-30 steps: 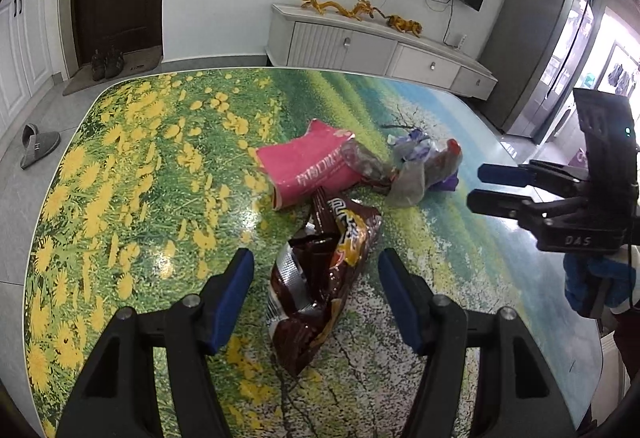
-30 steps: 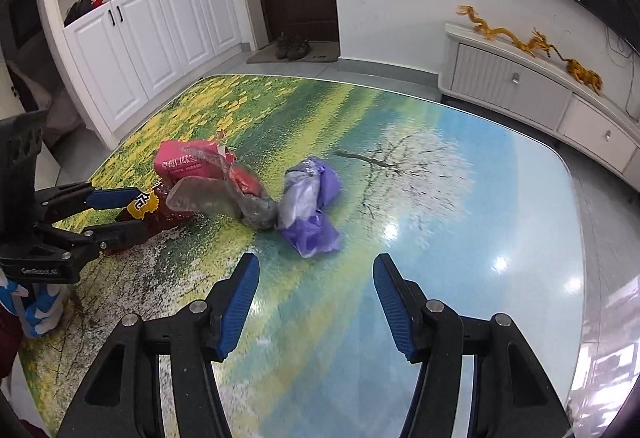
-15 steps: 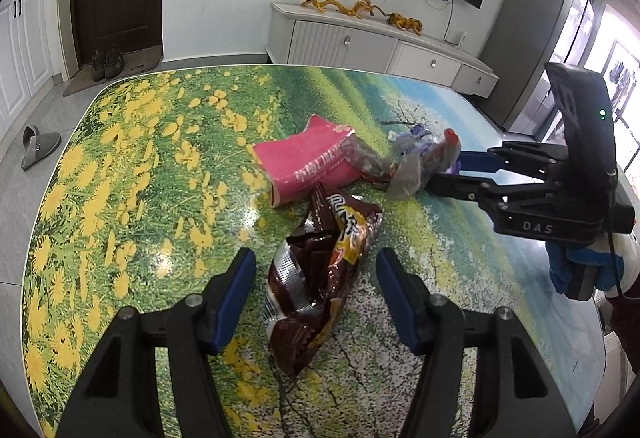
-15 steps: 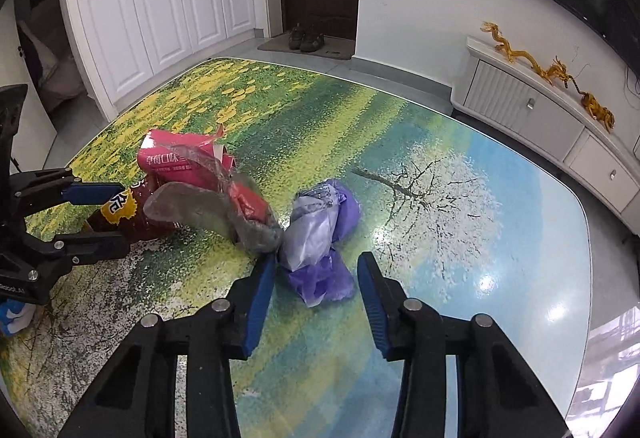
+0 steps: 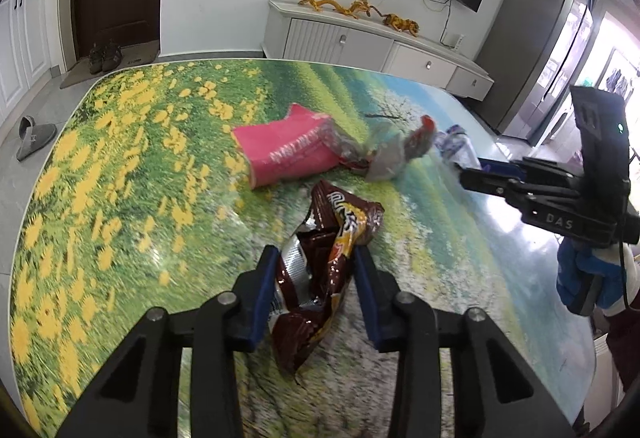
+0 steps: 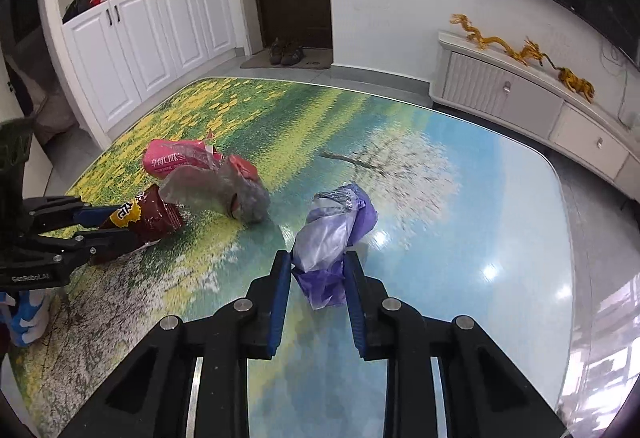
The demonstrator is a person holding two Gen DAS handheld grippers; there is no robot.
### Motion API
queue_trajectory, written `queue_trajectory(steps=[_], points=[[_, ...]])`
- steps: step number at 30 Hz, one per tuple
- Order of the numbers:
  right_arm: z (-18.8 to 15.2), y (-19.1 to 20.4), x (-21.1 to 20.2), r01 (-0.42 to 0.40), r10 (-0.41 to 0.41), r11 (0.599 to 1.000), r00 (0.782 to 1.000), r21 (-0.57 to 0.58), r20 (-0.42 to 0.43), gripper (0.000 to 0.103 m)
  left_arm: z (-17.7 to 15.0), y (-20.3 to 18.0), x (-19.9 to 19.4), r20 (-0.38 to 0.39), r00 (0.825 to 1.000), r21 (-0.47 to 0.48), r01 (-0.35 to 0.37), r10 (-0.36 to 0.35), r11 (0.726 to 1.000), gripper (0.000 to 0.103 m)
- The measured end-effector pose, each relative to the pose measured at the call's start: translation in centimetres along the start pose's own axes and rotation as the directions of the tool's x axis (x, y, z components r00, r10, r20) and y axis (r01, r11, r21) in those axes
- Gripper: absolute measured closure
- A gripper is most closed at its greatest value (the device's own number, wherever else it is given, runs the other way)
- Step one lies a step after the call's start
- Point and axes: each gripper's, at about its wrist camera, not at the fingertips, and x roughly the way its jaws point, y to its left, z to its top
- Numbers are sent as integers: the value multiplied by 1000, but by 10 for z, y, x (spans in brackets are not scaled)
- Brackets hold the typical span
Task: Collect trash
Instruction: 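Carry both bags over the bin and open both tools to drop them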
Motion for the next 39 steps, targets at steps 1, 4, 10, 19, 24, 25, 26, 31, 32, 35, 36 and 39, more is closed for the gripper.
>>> queue_trajectory(steps=[1, 4, 10, 19, 24, 25, 26, 31, 32, 35, 36, 39], points=[[-4, -3, -7, 3, -3, 1000, 1000, 16, 7, 78, -2, -3, -1, 0, 1000, -4, 7, -7, 1000, 70], [-15, -8, -28, 7, -9, 998, 1000, 60, 27, 78, -9, -14, -8, 3, 1000, 0, 19, -19, 1000, 72], [-39, -12, -72, 24, -33, 992, 997, 121, 71, 78, -23, -37, -28, 18, 999, 27, 31, -32, 999, 74], [-71, -26, -132, 59, -89, 976, 987, 211, 134, 78, -37, -59, -57, 45, 998, 38, 36, -38, 999, 75], [-89, -37, -157, 77, -124, 960, 979, 271, 163, 78, -31, -76, -68, 70, 996, 56, 52, -55, 997, 77], [-94, -40, -162, 83, -134, 956, 977, 282, 165, 78, -29, -81, -70, 76, 995, 65, 57, -62, 996, 77], [-98, -43, -167, 89, -142, 953, 976, 291, 167, 78, -27, -86, -72, 81, 994, 75, 61, -68, 995, 77], [-121, -61, -190, 139, -206, 929, 964, 343, 170, 78, -18, -116, -73, 86, 992, 128, 85, -97, 988, 77], [-125, -65, -194, 147, -218, 923, 961, 355, 170, 78, -16, -122, -73, 85, 991, 137, 92, -104, 986, 77], [-140, -83, -208, 165, -254, 898, 951, 407, 175, 78, -10, -144, -69, 75, 989, 167, 116, -130, 979, 77], [-145, -87, -211, 170, -263, 892, 949, 418, 176, 78, -8, -152, -67, 71, 988, 179, 123, -138, 976, 77], [-159, -106, -222, 183, -293, 867, 939, 463, 179, 78, 0, -180, -58, 51, 985, 221, 151, -166, 964, 77]])
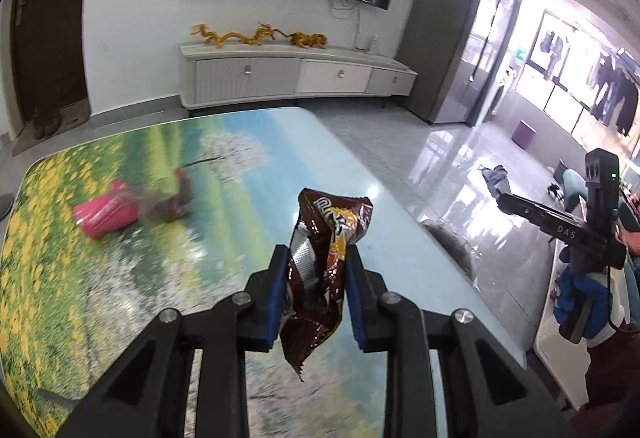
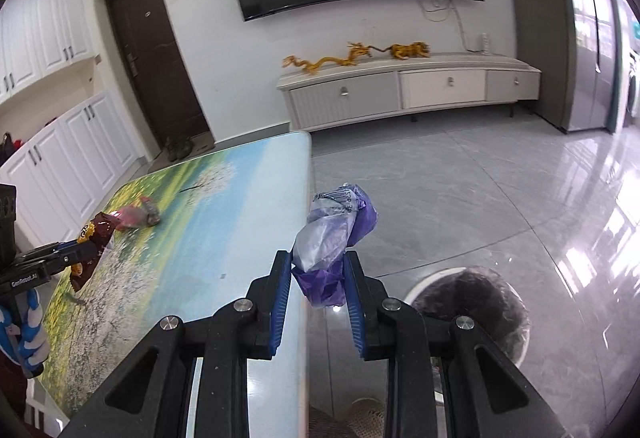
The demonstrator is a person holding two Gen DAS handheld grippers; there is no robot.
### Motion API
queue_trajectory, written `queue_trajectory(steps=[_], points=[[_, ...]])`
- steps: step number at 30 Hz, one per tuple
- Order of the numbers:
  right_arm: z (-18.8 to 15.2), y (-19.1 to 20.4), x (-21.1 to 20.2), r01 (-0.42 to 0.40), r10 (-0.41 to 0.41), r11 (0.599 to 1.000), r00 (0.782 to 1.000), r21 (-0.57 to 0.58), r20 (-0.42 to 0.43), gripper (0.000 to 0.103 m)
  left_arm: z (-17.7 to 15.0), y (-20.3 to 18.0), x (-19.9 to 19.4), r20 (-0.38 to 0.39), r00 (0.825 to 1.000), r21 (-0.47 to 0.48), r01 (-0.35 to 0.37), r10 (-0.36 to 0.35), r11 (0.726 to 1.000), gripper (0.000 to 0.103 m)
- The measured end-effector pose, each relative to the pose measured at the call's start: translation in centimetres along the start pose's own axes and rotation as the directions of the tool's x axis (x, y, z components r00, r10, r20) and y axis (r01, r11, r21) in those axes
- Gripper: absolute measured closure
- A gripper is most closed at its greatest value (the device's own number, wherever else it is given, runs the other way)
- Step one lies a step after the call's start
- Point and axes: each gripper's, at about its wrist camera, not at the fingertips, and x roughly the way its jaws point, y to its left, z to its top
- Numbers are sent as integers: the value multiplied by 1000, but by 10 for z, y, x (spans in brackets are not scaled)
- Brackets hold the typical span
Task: Collect trash
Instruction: 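Carry both bags over the bin and open both tools to drop them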
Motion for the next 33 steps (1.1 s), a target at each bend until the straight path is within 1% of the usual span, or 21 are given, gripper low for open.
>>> queue_trajectory(steps=[8, 14, 19, 24, 27, 29, 33], points=[[-12, -71, -11, 60, -65, 986, 998, 152, 27, 78, 35, -76, 62, -69, 995, 109, 83, -76, 991, 77], [-29, -121, -11, 86, -96, 962, 995, 258, 24, 78, 53, -143, 127, -150, 981, 168, 150, -125, 974, 77], [-46, -157, 0, 106, -107, 938, 994, 329, -15, 78, 58, -193, 189, -246, 958, 191, 199, -150, 961, 77], [-59, -183, 10, 119, -105, 917, 993, 381, -57, 78, 63, -229, 240, -329, 928, 167, 240, -175, 956, 75], [-60, -193, 22, 129, -101, 908, 991, 399, -90, 78, 65, -243, 264, -364, 912, 149, 258, -189, 955, 75], [-63, -197, 29, 130, -94, 905, 990, 405, -107, 76, 66, -251, 277, -385, 899, 135, 280, -210, 951, 75], [-68, -205, 41, 135, -84, 893, 987, 429, -135, 75, 65, -265, 296, -406, 885, 117, 297, -227, 948, 69]])
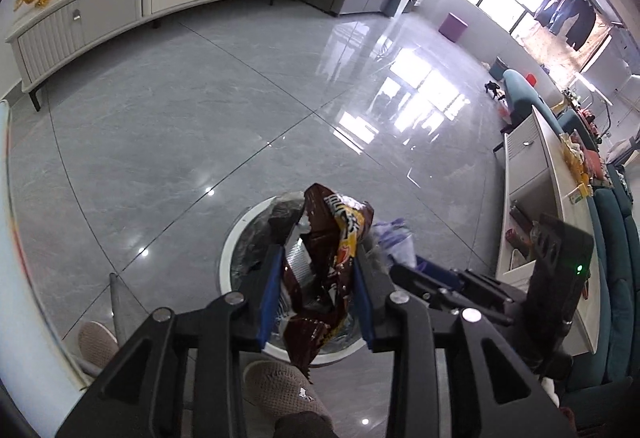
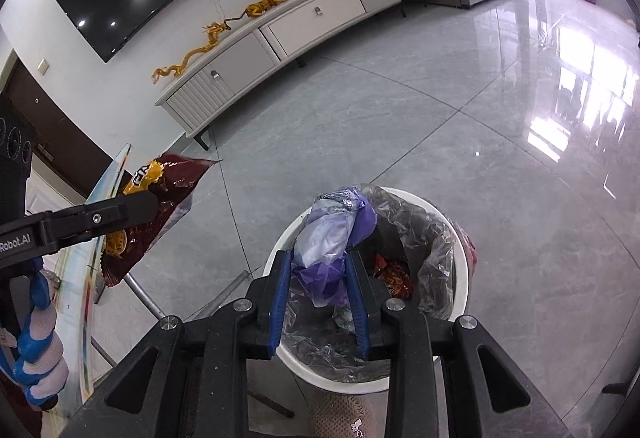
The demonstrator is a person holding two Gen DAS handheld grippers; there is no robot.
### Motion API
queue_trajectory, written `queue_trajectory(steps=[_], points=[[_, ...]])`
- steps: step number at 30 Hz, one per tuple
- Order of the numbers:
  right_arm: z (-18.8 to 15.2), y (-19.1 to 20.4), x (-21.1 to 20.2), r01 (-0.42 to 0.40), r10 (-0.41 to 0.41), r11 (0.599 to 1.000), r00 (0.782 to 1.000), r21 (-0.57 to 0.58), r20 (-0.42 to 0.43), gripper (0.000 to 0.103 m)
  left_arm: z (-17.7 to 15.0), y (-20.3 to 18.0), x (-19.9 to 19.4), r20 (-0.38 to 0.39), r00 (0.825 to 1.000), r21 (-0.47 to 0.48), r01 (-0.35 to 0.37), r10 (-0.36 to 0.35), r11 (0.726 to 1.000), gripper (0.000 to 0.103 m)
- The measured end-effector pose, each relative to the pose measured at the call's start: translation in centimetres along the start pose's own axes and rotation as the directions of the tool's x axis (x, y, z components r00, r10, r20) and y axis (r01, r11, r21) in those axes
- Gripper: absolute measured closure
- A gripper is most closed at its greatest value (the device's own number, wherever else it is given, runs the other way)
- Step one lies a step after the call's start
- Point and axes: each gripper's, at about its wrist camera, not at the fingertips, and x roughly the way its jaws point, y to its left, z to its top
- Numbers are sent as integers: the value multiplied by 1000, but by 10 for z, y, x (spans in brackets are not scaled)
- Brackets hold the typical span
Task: Collect trash
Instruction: 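Carry both bags over the bin and open both tools to drop them, then move both tools back over the table toward the pink and clear bags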
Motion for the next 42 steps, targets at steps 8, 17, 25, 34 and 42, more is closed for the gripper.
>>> queue_trajectory(steps=[8, 17, 25, 34, 42], points=[[3, -11, 1, 30, -30, 999, 1000, 34, -4, 56, 3, -1, 11, -17, 999, -24, 41, -41, 999, 53], [9, -18, -25, 64, -68, 996, 996, 61, 52, 55, -3, -5, -5, 19, 999, -3, 31, -31, 1000, 53], [16, -5, -55, 82, -87, 996, 990, 45, 115, 54, -12, -11, -50, 151, 982, 13, -116, 113, 993, 53], [20, 44, -89, 75, -66, 996, 978, -37, 199, 50, -30, -2, -120, 313, 909, -74, -265, 275, 961, 53], [22, 105, -119, 60, -21, 989, 962, -136, 273, 42, -60, 18, -191, 395, 822, -203, -357, 410, 912, 39]])
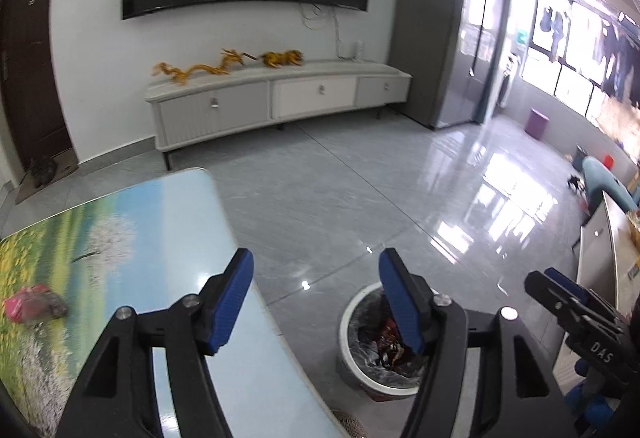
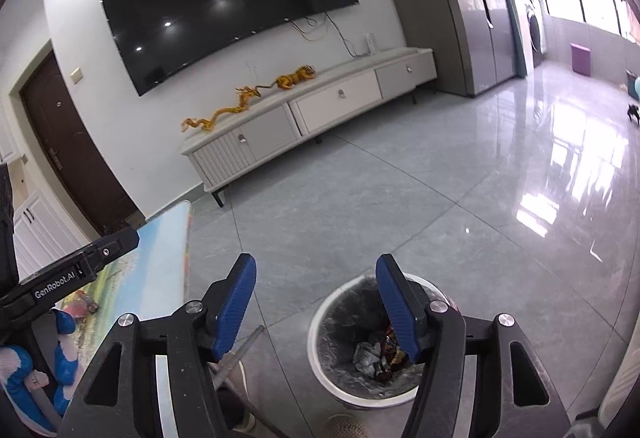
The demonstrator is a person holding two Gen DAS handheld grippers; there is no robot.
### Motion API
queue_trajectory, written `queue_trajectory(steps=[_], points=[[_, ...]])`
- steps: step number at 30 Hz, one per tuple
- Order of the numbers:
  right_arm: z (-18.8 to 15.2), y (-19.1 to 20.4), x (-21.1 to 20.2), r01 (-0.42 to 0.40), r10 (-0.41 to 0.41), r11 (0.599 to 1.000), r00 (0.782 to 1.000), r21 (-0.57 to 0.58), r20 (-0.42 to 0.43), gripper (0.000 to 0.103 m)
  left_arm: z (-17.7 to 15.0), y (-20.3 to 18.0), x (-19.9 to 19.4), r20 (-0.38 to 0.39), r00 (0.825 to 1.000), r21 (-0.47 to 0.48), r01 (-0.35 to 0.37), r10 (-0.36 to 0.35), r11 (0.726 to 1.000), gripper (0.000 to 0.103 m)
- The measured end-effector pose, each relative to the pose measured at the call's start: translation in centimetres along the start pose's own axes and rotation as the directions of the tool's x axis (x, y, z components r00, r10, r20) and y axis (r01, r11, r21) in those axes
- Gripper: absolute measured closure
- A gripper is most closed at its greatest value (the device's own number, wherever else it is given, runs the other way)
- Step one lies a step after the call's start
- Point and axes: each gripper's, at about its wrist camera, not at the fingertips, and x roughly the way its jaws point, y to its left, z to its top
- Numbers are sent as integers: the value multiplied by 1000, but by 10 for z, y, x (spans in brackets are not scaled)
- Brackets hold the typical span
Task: Collect trash
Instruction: 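Move both tools back over the table toward the pink and clear bags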
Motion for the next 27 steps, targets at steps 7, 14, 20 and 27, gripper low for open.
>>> queue_trajectory(steps=[7, 14, 20, 27], points=[[11, 50, -25, -41, 46, 994, 997, -103, 55, 35, -2, 44, -50, 78, 994, -93, -67, 75, 993, 39], [10, 88, -41, -65, 80, 983, 993, -174, 82, 29, -11, 76, -90, 137, 982, -155, -105, 127, 982, 33], [8, 110, -51, -52, 72, 978, 993, -203, 93, 26, -26, 101, -119, 167, 976, -201, -108, 142, 974, 33], [3, 133, -66, -50, 78, 968, 991, -246, 104, 25, -38, 125, -148, 210, 963, -230, -118, 168, 966, 33]])
